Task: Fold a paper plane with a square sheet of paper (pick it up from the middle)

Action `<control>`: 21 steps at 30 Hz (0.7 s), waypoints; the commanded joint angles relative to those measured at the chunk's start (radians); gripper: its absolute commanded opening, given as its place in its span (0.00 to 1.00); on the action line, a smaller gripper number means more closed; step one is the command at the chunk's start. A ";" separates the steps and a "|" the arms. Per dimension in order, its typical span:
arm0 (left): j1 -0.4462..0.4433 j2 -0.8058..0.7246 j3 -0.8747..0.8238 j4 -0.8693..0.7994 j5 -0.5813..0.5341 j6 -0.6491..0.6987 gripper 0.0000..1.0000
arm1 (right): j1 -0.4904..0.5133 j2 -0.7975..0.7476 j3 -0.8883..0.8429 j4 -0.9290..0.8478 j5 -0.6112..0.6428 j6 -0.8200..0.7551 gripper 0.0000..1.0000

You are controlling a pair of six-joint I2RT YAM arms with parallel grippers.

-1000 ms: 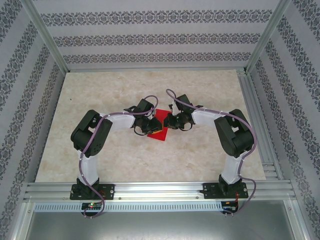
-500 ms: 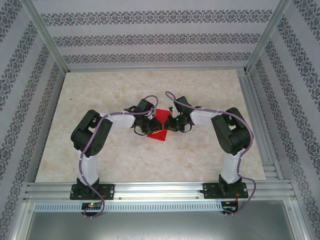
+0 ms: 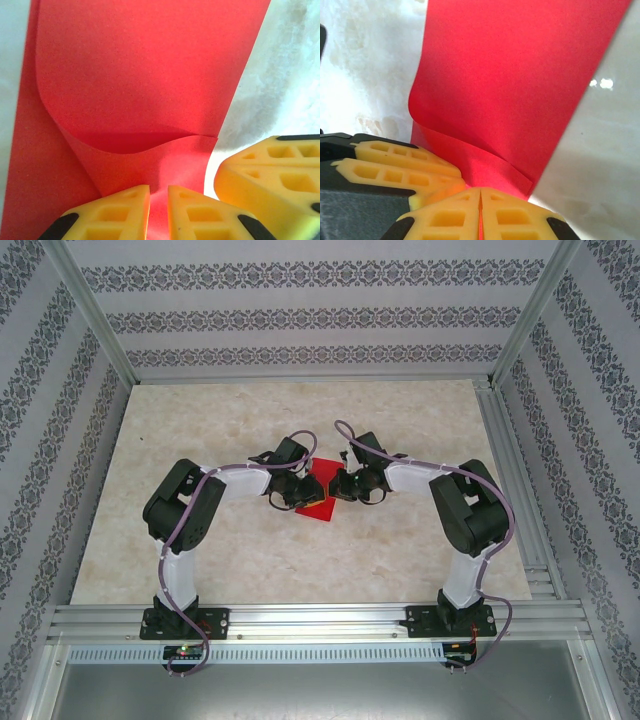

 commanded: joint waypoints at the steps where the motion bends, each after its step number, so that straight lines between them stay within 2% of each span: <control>1: -0.015 0.034 0.009 -0.032 -0.025 0.013 0.19 | 0.003 0.014 -0.001 0.018 -0.009 0.005 0.10; 12: -0.015 0.020 0.010 -0.028 -0.025 0.010 0.19 | -0.006 0.070 0.011 -0.056 0.056 -0.044 0.10; 21: -0.013 -0.049 0.030 0.026 -0.029 0.007 0.21 | -0.016 0.090 0.005 -0.086 0.084 -0.075 0.09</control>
